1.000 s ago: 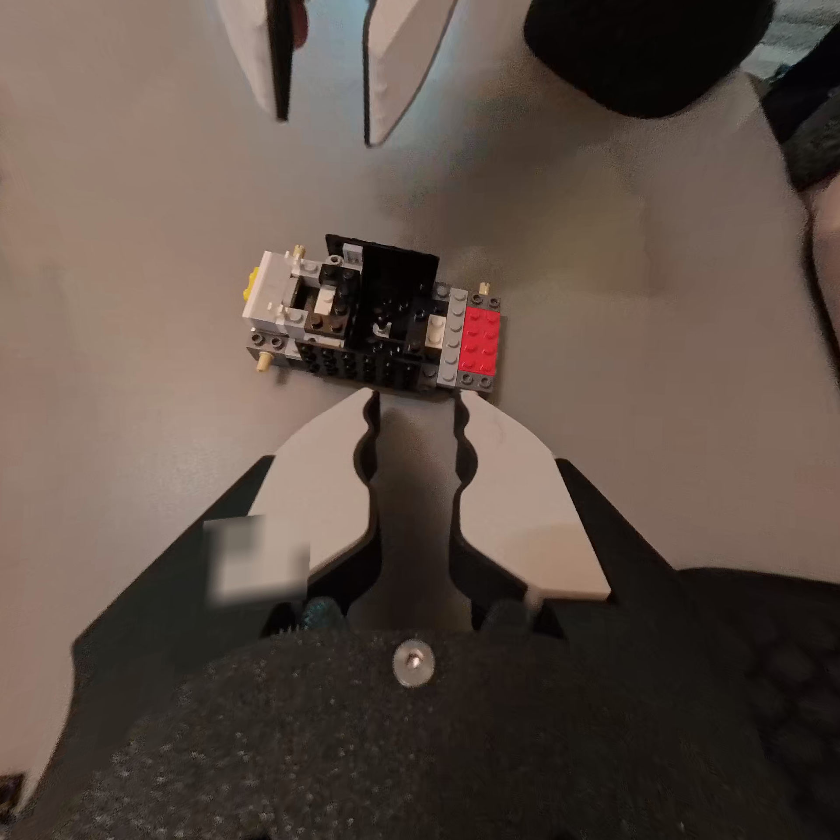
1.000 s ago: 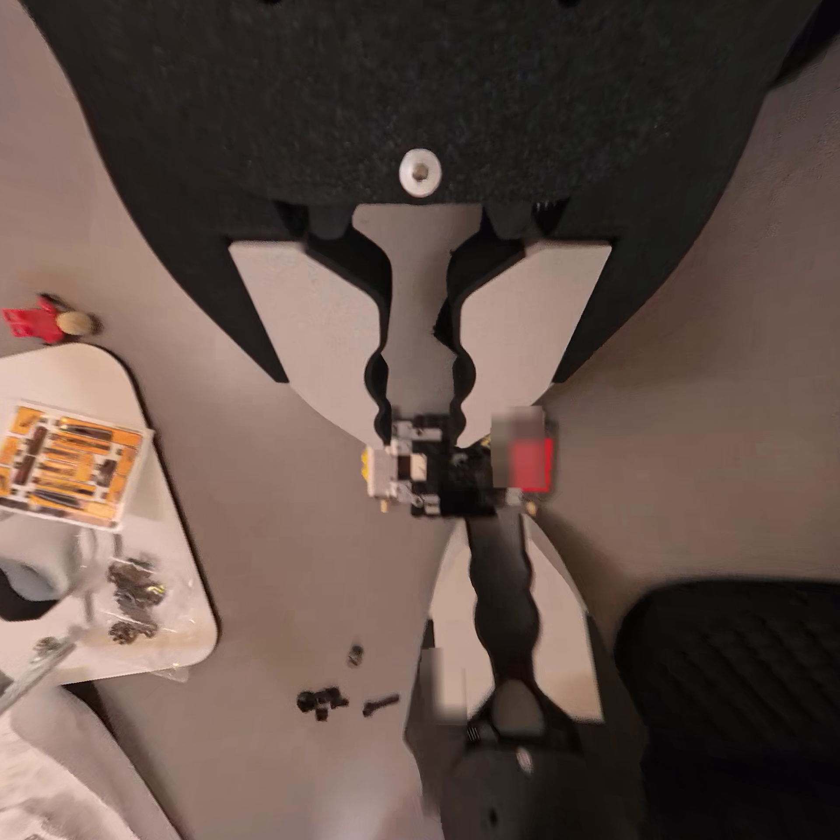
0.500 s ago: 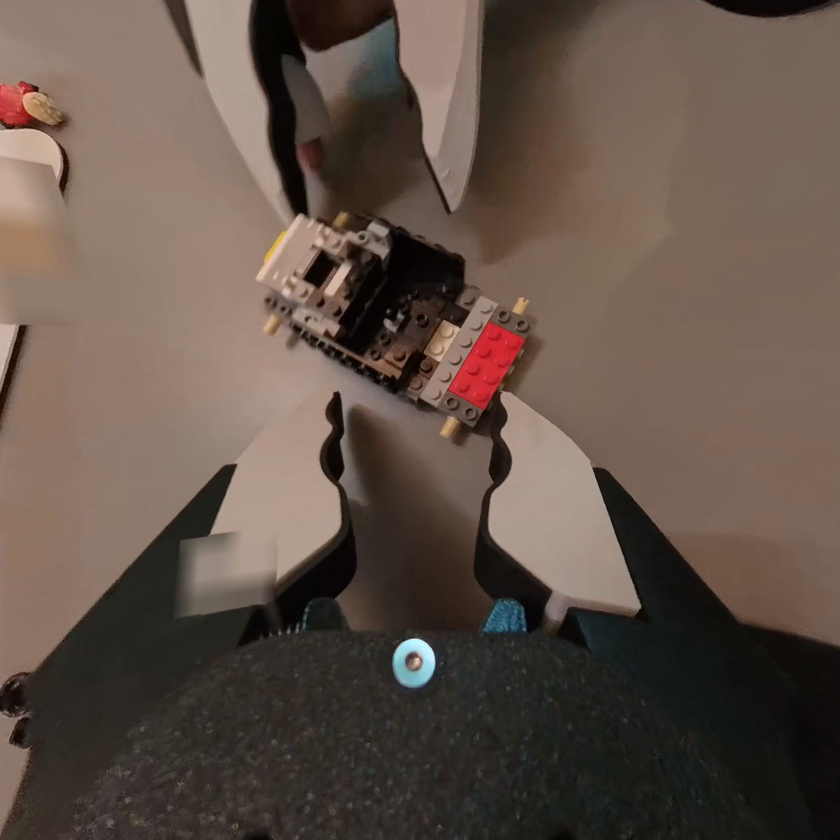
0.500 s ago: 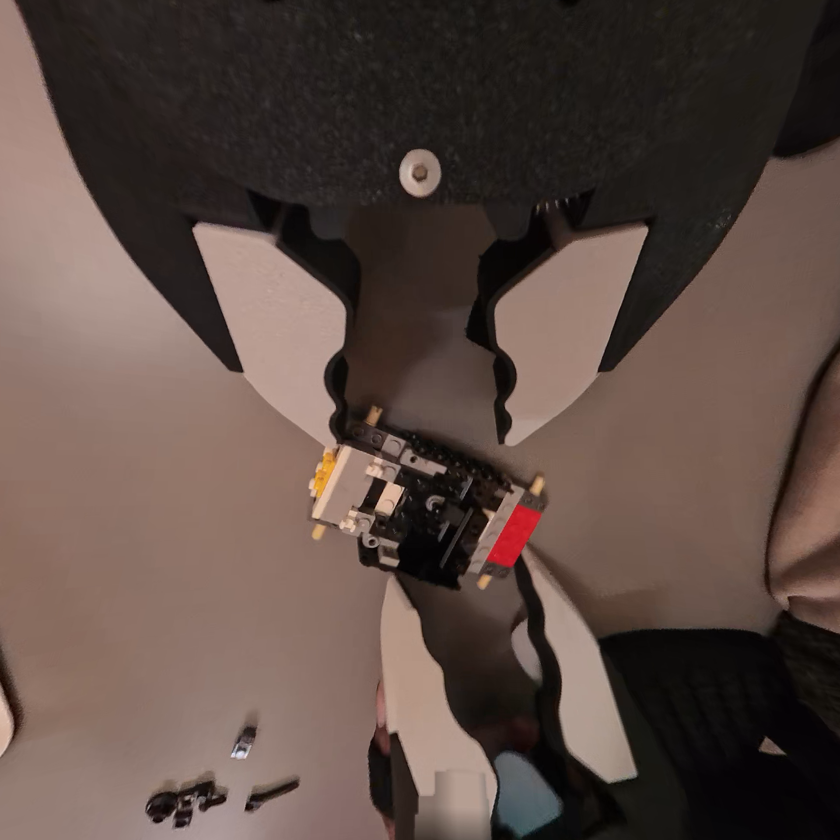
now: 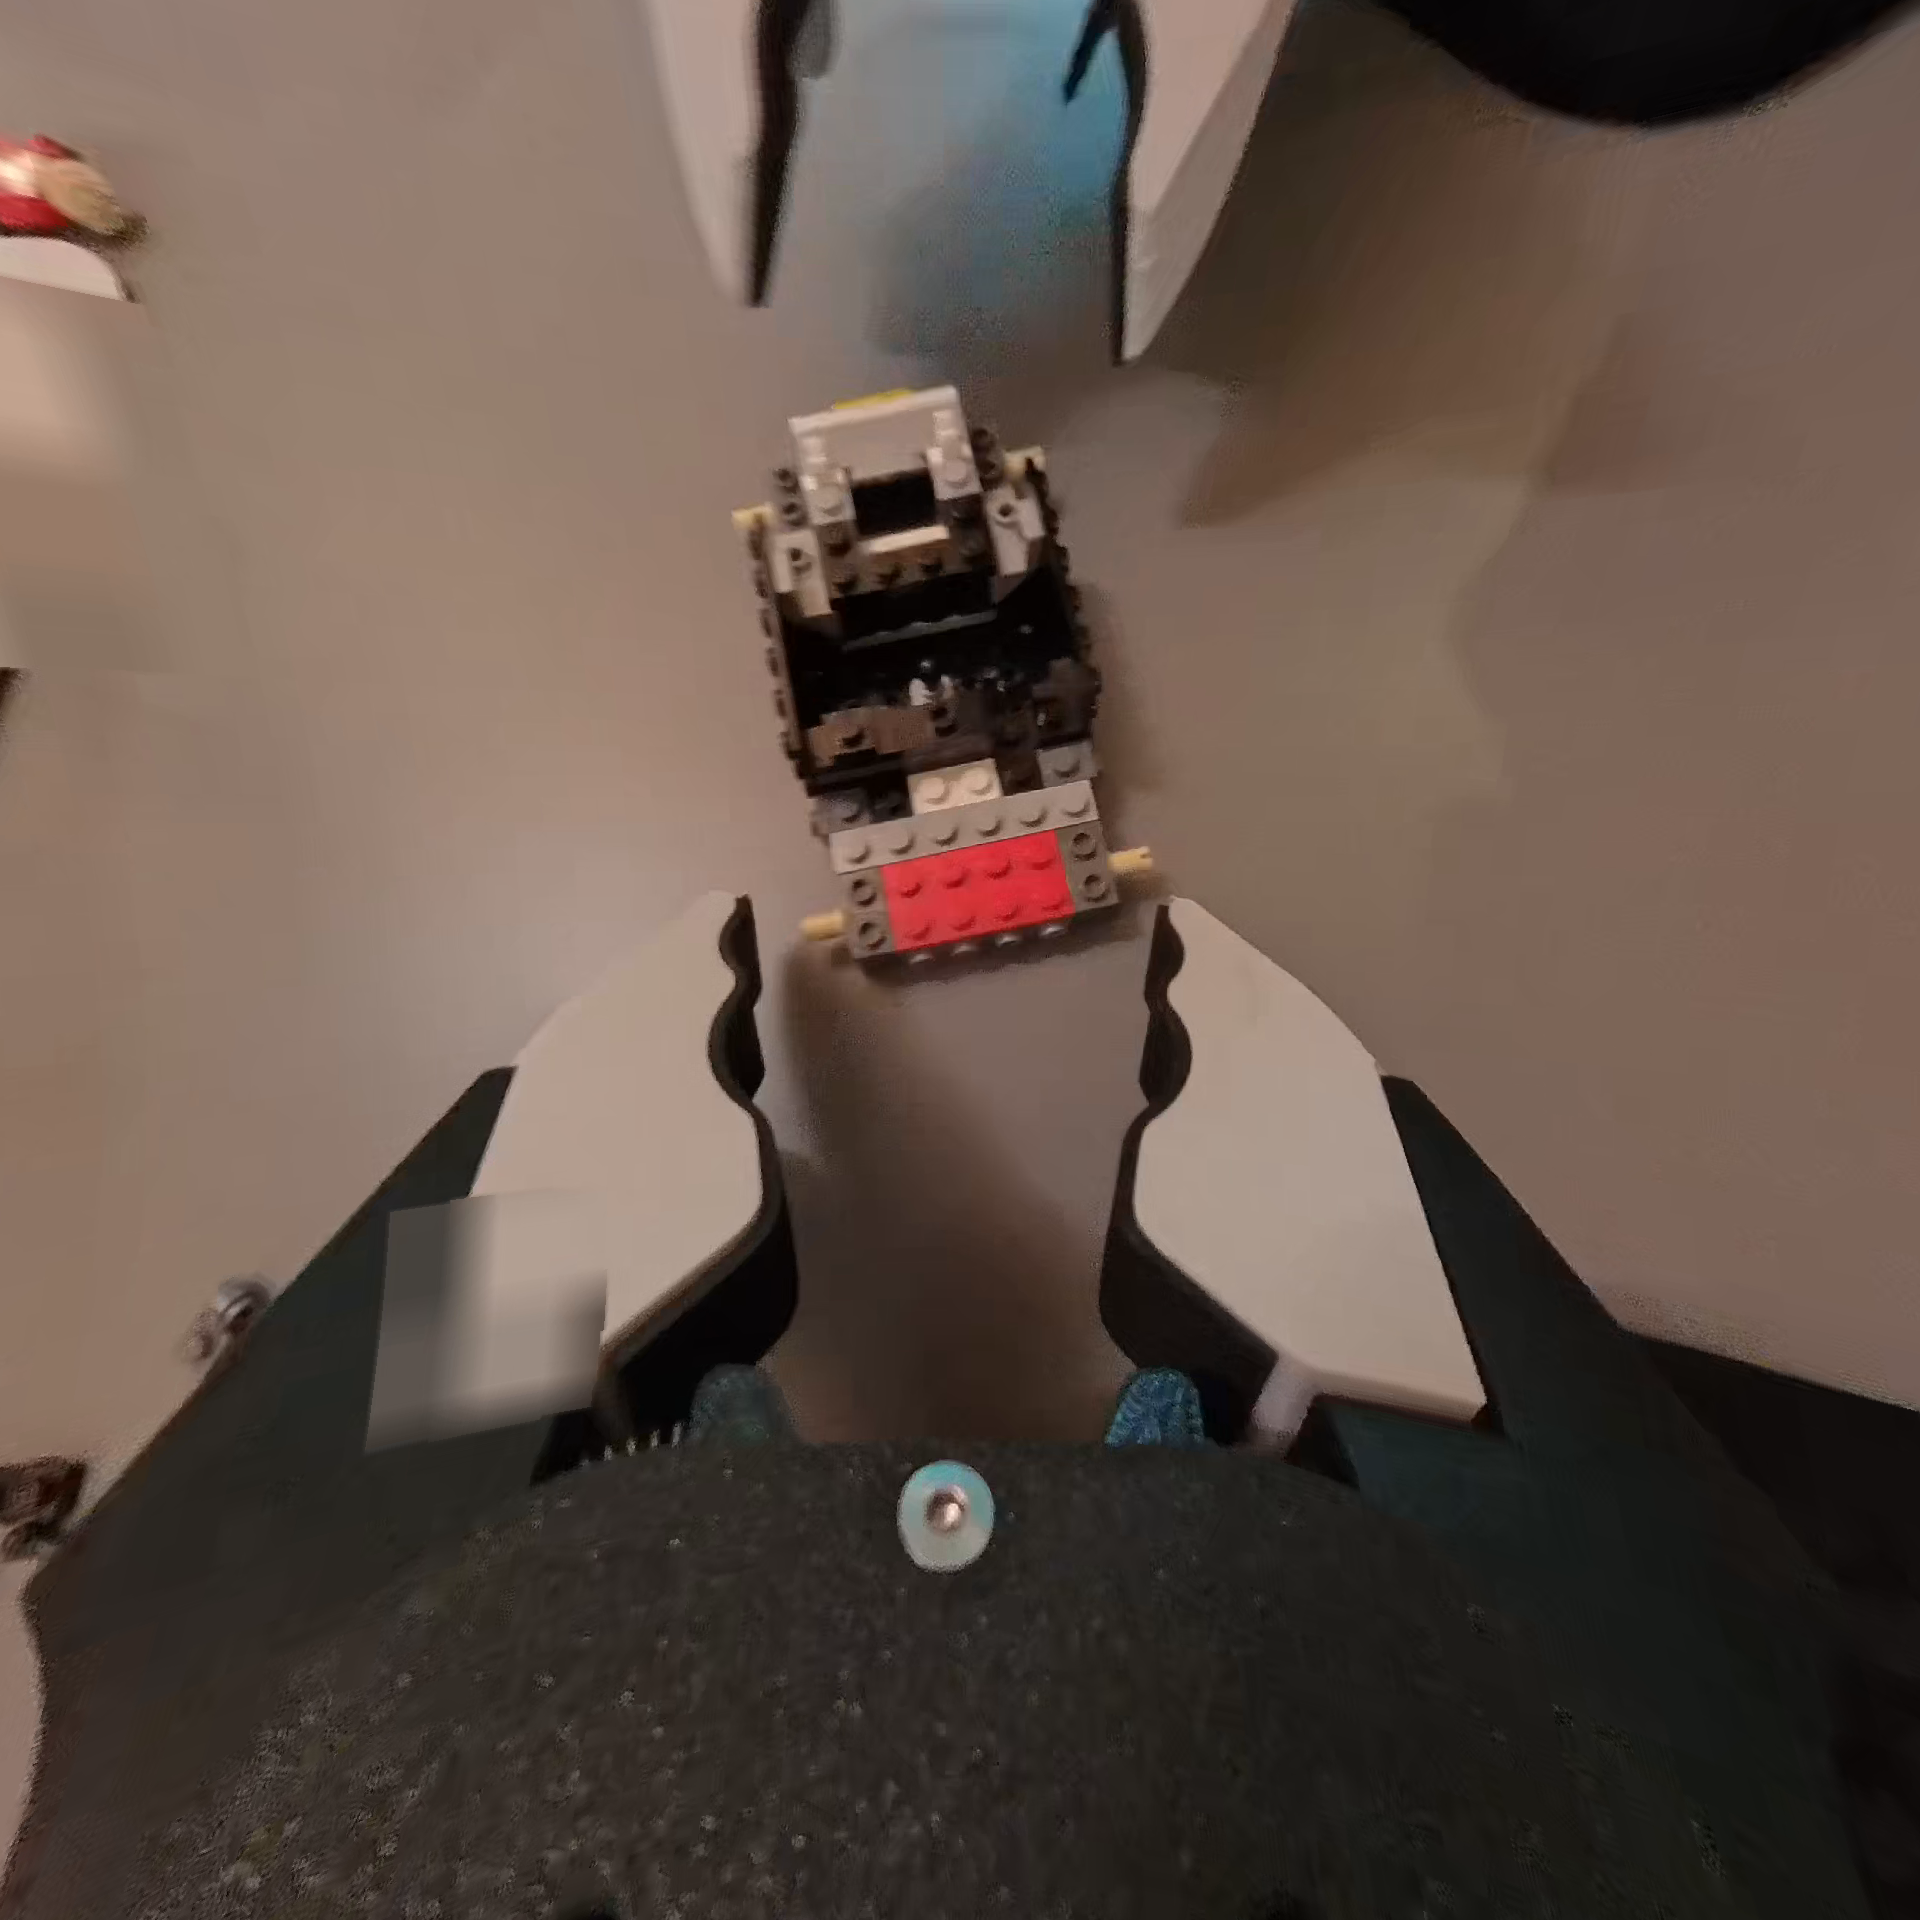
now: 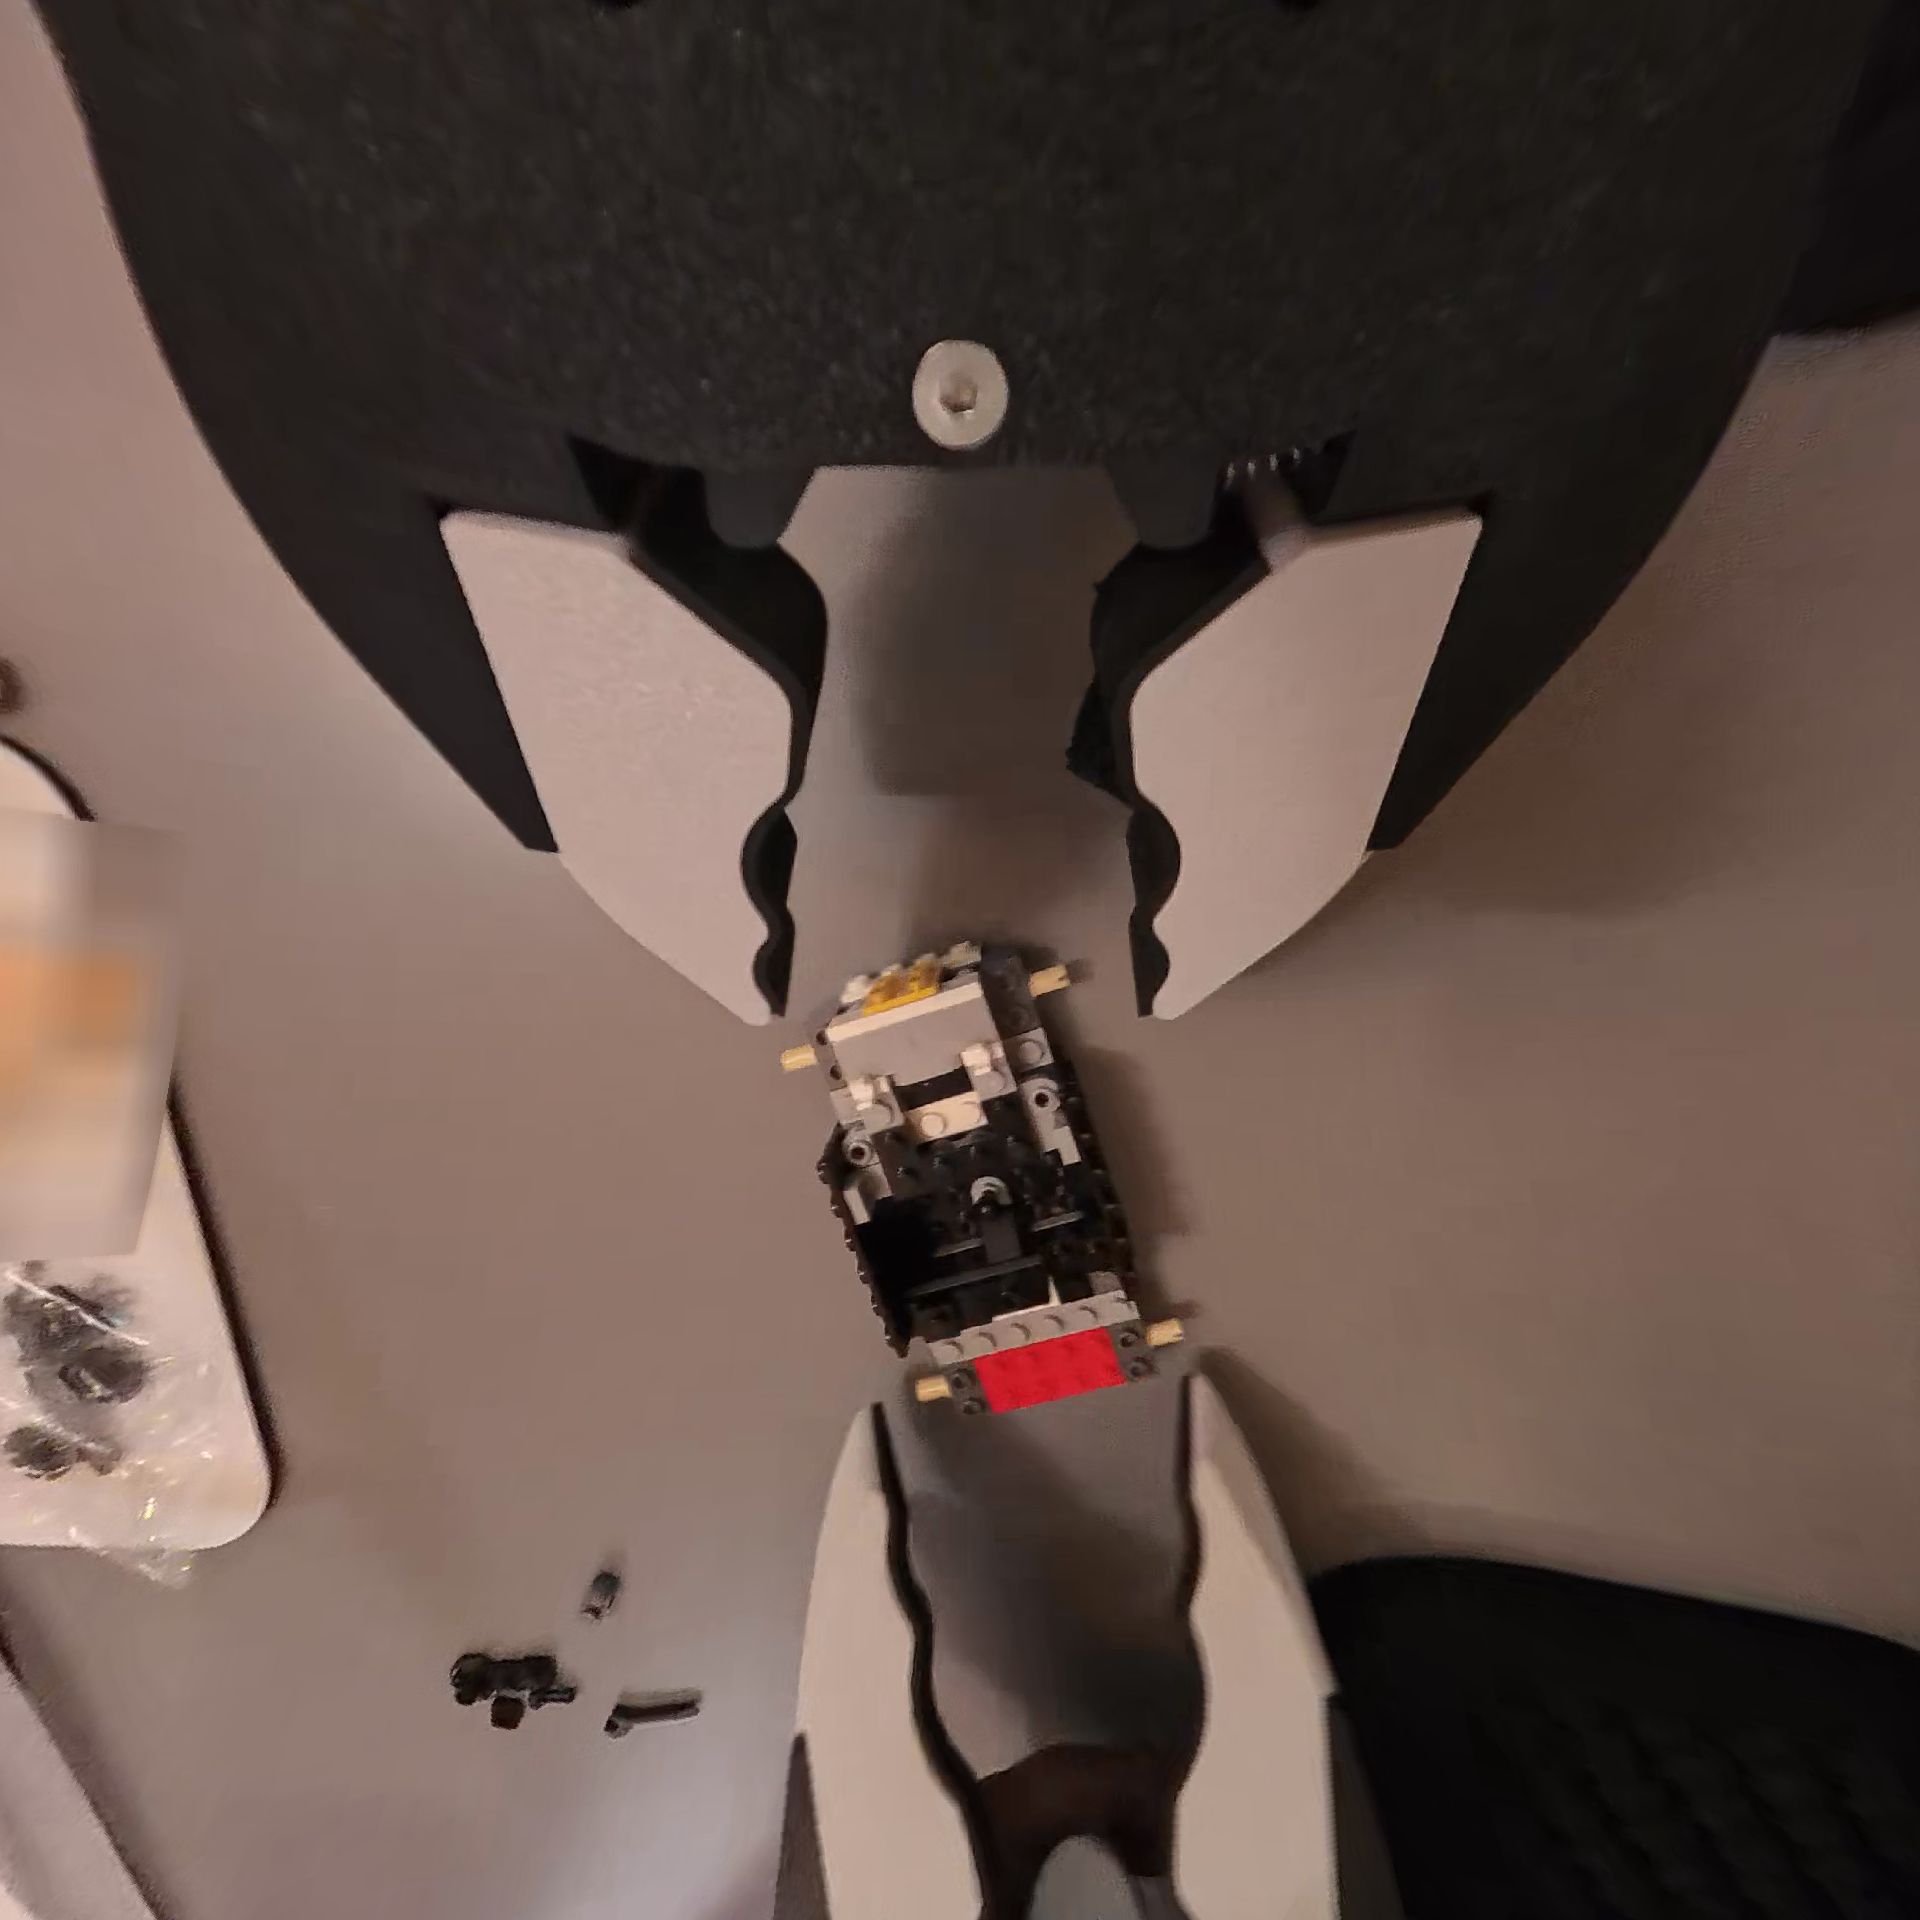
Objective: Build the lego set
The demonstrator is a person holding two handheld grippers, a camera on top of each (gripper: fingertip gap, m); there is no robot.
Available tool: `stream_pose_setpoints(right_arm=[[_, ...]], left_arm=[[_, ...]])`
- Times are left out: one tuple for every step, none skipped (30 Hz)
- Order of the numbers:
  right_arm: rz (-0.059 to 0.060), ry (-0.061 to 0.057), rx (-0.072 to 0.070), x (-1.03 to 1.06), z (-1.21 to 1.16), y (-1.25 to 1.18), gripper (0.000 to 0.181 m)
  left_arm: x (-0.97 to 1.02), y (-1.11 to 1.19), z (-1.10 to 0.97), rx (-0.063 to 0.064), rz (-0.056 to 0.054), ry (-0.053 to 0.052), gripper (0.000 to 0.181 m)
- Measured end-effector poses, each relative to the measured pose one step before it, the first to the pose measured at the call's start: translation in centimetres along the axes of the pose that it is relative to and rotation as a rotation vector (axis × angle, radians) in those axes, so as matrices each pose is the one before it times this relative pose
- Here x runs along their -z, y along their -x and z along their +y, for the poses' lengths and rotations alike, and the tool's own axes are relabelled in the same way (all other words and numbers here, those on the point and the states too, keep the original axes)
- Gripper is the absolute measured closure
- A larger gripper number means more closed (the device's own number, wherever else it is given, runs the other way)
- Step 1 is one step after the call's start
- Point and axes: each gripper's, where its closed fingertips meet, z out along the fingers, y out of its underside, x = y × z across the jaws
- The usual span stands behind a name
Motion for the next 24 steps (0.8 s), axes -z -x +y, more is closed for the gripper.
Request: stream_pose_setpoints(right_arm=[[0.008, 0.0027, 0.0133, -0.641, 0.163, -0.163, 0.115], [0.004, 0.0089, 0.0125, -0.633, 0.254, -0.142, 0.112], [0.0026, 0.0026, 0.008, -0.581, 0.161, -0.158, 0.11], [-0.0188, -0.007, -0.0052, -0.525, 0.012, 0.132, 0.11], [-0.0324, -0.0098, -0.0167, -0.487, -0.082, 0.311, 0.111], [-0.009, -0.0188, -0.013, -0.411, -0.25, 0.026, 0.111], [0.0094, -0.0109, -0.0121, -0.243, -0.175, -0.209, 0.116], [0.0018, -0.0032, -0.0198, -0.001, -0.13, -0.144, 0.126], [-0.034, 0.0002, -0.0384, 0.11, -0.057, 0.285, 0.126], [-0.0322, -0.0065, -0.0606, 0.163, -0.105, 0.207, 0.126], [-0.0457, -0.0179, -0.0731, 0.183, -0.208, 0.379, 0.126], [-0.0733, -0.0212, -0.0929, 0.195, -0.224, 0.72, 0.126], [-0.0898, -0.0256, -0.1075, 0.202, -0.311, 0.841, 0.127], [-0.0708, -0.0407, -0.0996, 0.22, -0.476, 0.553, 0.128], [-0.0572, -0.041, -0.0833, 0.243, -0.455, 0.332, 0.128], [-0.0606, -0.0267, -0.0699, 0.228, -0.263, 0.388, 0.129], [-0.0569, -0.0137, -0.0513, 0.145, -0.061, 0.416, 0.129], [-0.0444, -0.0045, -0.0264, 0.029, 0.094, 0.36, 0.129], [-0.0289, -0.0009, -0.0075, -0.043, 0.14, 0.26, 0.13], [-0.0125, 0.003, -0.0007, -0.094, 0.136, 0.099, 0.13], [-0.0063, 0.0074, 0.0092, -0.098, 0.128, 0.089, 0.13], [0.0023, 0.0057, 0.0195, -0.054, 0.09, 0.03, 0.13], [0.0001, 0.0006, 0.0167, -0.015, 0.019, 0.067, 0.13], [-0.0072, -0.0056, 0.0134, 0.028, -0.077, 0.158, 0.131]], left_arm=[[-0.502, -0.327, 0.149, -0.0098, 0.0021, 0.0206, 0.108], [-0.44, -0.175, 0.102, -0.0008, 0.0001, 0.0175, 0.105], [-0.226, 0.084, -0.134, 0.012, -0.0063, -0.0014, 0.108], [-0.074, 0.244, -0.079, 0.0136, -0.0105, -0.0027, 0.109], [-0.018, 0.218, -0.017, 0.013, -0.0059, -0.0021, 0.114], [0.017, 0.108, 0.021, 0.0019, -0.0003, -0.0029, 0.114], [0.047, 0.002, 0.024, 0.0013, 0.007, -0.0023, 0.114], [0.094, -0.213, -0.017, 0.0137, 0.0249, -0.0069, 0.114], [0.147, -0.272, -0.161, 0.0306, 0.0358, -0.0212, 0.114], [0.266, -0.242, -0.349, 0.0433, 0.041, -0.0366, 0.114], [0.419, -0.327, -0.522, 0.0517, 0.0542, -0.0467, 0.114], [0.553, -0.525, -0.702, 0.0672, 0.0727, -0.0574, 0.114], [0.558, -0.57, -0.801, 0.0906, 0.0815, -0.0626, 0.115], [0.482, -0.348, -0.733, 0.1023, 0.0681, -0.0557, 0.115], [0.369, -0.185, -0.615, 0.091, 0.0505, -0.0473, 0.115], [0.25, -0.203, -0.507, 0.067, 0.0406, -0.0377, 0.115], [0.146, -0.228, -0.382, 0.0473, 0.0318, -0.028, 0.115], [0.069, -0.203, -0.255, 0.0327, 0.0216, -0.0171, 0.118], [0.053, -0.133, -0.201, 0.0212, 0.01, -0.0123, 0.12], [0.016, -0.095, -0.168, 0.0126, 0.0028, -0.0085, 0.12], [-0.023, -0.11, -0.071, -0.0017, -0.0025, -0.0022, 0.12], [-0.024, -0.088, -0.038, -0.0109, -0.0085, 0.0012, 0.12], [-0.014, -0.106, -0.073, -0.0083, -0.0085, -0.0006, 0.12], [0.0, -0.113, -0.136, -0.0016, -0.0054, -0.0042, 0.12]])
